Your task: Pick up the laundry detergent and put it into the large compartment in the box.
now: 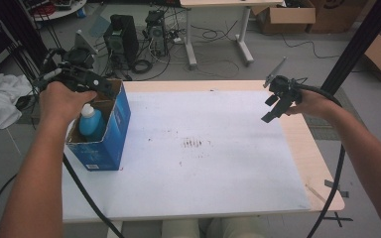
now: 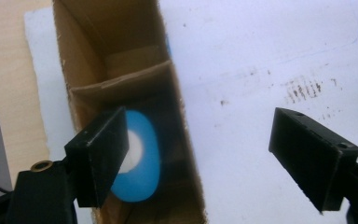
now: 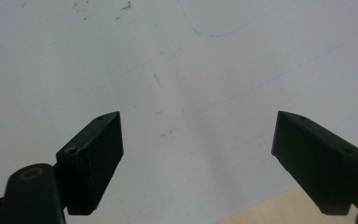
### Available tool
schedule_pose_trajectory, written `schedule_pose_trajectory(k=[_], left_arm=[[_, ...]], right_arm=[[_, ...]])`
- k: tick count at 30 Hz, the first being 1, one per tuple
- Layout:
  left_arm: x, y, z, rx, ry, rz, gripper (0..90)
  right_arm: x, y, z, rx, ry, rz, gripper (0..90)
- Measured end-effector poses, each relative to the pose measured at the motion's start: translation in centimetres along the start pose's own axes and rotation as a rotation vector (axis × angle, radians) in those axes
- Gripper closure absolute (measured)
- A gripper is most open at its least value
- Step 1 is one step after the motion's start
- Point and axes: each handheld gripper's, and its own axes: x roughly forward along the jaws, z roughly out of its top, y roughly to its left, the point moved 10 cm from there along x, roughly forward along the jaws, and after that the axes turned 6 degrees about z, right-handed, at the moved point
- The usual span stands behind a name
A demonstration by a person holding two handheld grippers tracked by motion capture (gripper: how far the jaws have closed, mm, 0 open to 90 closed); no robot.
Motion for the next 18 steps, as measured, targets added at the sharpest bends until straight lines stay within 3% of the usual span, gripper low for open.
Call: schedule_pose_trajectory(k=[6, 18], left_arm=[[0.1, -1.5, 0.4, 0.039, -0.006, -0.007, 19.7], [0.7, -5.5, 1.2, 0.180, -0.008, -0.037, 19.1]], right_arm=[[-0.1, 0.1, -0.1, 0.003, -0.002, 0.000, 16.4], [-0.1, 0.2, 0.0, 0.004, 0.000, -0.002, 16.4]])
